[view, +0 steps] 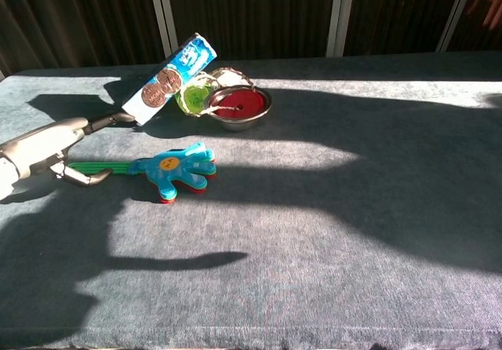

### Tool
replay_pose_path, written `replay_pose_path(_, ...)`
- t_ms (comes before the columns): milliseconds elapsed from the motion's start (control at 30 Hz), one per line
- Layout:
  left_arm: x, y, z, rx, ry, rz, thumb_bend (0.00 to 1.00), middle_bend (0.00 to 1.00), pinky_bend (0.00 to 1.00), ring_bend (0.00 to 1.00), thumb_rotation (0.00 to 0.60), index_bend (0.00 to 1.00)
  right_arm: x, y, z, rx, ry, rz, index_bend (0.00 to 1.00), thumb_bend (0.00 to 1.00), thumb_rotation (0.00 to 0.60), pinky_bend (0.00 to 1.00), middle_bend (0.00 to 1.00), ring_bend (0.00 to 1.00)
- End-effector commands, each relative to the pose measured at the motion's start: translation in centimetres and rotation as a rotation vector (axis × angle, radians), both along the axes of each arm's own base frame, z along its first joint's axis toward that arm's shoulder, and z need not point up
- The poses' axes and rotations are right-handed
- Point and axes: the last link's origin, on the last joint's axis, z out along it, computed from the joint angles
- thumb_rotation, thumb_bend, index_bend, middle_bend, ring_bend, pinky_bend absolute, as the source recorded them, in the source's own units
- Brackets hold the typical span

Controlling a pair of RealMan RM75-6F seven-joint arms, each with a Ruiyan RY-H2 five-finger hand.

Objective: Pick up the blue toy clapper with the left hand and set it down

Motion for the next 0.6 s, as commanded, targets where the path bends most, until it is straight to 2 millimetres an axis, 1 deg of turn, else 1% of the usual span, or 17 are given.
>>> replay_pose_path(33, 0.2, -2.6, 3.2, 0.069, 0.016, -0.028, 0.41, 0.00, 0.00, 0.00, 0.600, 0.00, 0.0, 0.0, 0.0, 0.002, -0.001, 0.002, 0.00, 0.12, 0.600, 0.00, 0.00, 0.00)
replay_pose_path(100, 0.6, -5.4, 5.6, 0.149, 0.013, -0.073, 0.41, 0.00, 0.00, 0.00, 0.600, 0.00, 0.0, 0.0, 0.1, -0.002, -0.001, 0.004, 0.00, 0.12, 0.600, 0.00, 0.00, 0.00)
replay_pose_path(167, 0.4, -8.6, 7.8, 0.224, 0.026, -0.100, 0.41, 0.00, 0.00, 0.00, 0.600, 0.00, 0.1, 0.1, 0.2, -0.008, -0.001, 0.008, 0.00, 0.12, 0.600, 0.00, 0.00, 0.00)
replay_pose_path(200, 0.1, -10.9, 9.2, 0.272, 0.038, -0.114, 0.41, 0.00, 0.00, 0.00, 0.600, 0.00, 0.1, 0.1, 0.2, -0.010, 0.000, 0.009, 0.00, 0.12, 0.600, 0.00, 0.00, 0.00)
replay_pose_path(300, -1.2, -16.2, 11.7, 0.367, 0.059, -0.119, 0.41, 0.00, 0.00, 0.00, 0.600, 0.00, 0.1, 0.0, 0.2, -0.018, 0.001, 0.011, 0.00, 0.12, 0.600, 0.00, 0.00, 0.00)
replay_pose_path(333, -1.7, -17.3, 12.2, 0.391, 0.065, -0.106, 0.41, 0.00, 0.00, 0.00, 0.600, 0.00, 0.0, 0.0, 0.3, -0.022, 0.001, 0.010, 0.00, 0.12, 0.600, 0.00, 0.00, 0.00)
replay_pose_path(400, -2.1, -18.7, 13.1, 0.423, 0.109, -0.099, 0.41, 0.00, 0.00, 0.00, 0.600, 0.00, 0.0, -0.2, 0.3, -0.035, 0.003, 0.012, 0.00, 0.12, 0.600, 0.00, 0.00, 0.00)
replay_pose_path(433, -2.0, -19.0, 13.4, 0.440, 0.104, -0.099, 0.42, 0.00, 0.00, 0.00, 0.600, 0.00, 0.1, -0.3, 0.2, -0.037, 0.004, 0.012, 0.00, 0.12, 0.600, 0.00, 0.00, 0.00)
replay_pose_path(500, -2.2, -19.2, 13.6, 0.455, 0.124, -0.092, 0.42, 0.00, 0.00, 0.00, 0.600, 0.00, 0.1, -0.3, 0.1, -0.038, 0.004, 0.014, 0.00, 0.12, 0.600, 0.00, 0.00, 0.00)
replay_pose_path(600, -2.7, -19.1, 13.4, 0.407, 0.142, -0.054, 0.42, 0.00, 0.00, 0.00, 0.600, 0.00, 0.2, -0.2, -0.1, -0.033, 0.009, 0.016, 0.00, 0.12, 0.600, 0.00, 0.00, 0.00)
